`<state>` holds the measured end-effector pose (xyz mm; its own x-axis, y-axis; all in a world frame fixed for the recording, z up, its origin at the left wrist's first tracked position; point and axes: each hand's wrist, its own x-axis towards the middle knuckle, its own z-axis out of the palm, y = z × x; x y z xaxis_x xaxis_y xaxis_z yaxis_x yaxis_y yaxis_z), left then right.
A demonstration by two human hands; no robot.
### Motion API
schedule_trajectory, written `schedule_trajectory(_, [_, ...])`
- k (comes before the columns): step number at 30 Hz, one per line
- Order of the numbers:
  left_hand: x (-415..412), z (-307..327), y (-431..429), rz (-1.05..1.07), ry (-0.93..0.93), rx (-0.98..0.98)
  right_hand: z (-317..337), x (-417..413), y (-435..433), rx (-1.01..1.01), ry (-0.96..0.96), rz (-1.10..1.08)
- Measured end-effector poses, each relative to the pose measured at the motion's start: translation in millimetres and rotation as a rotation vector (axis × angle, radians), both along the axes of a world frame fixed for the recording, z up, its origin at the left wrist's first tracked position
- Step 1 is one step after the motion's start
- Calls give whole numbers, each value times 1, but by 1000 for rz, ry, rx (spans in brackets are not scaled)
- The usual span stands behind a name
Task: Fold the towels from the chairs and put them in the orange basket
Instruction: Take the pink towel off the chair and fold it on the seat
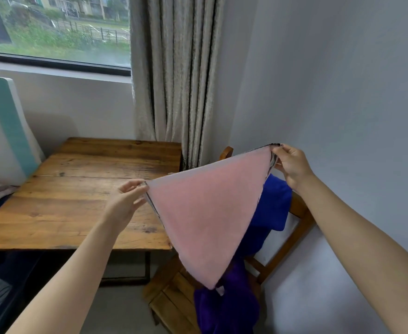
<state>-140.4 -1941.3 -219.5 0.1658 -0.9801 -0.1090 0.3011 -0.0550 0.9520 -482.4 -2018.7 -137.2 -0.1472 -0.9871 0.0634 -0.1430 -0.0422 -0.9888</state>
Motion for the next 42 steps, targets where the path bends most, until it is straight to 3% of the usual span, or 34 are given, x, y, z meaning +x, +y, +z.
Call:
schedule_trajectory(8, [2, 72, -30, 95, 110, -258, 46, 5, -21, -92, -68, -68])
schedule_trajectory(13, [2, 107, -25, 69, 62, -372, 64, 2, -19, -129, -100, -82])
schedule_trajectory(22, [-15, 98, 45, 83, 43, -401, 43, -21, 39, -122, -128, 24])
schedule_trajectory(31, [-48, 25, 147, 121, -28, -172, -32, -55, 118, 57, -156, 83])
schedule_trajectory(36, [-67, -26, 173, 195, -29, 63, -87, -68, 145, 210, -96, 68])
schedule_trajectory(42, [-87, -107, 193, 215, -174, 361, -169, -80, 172, 446, -22, 16])
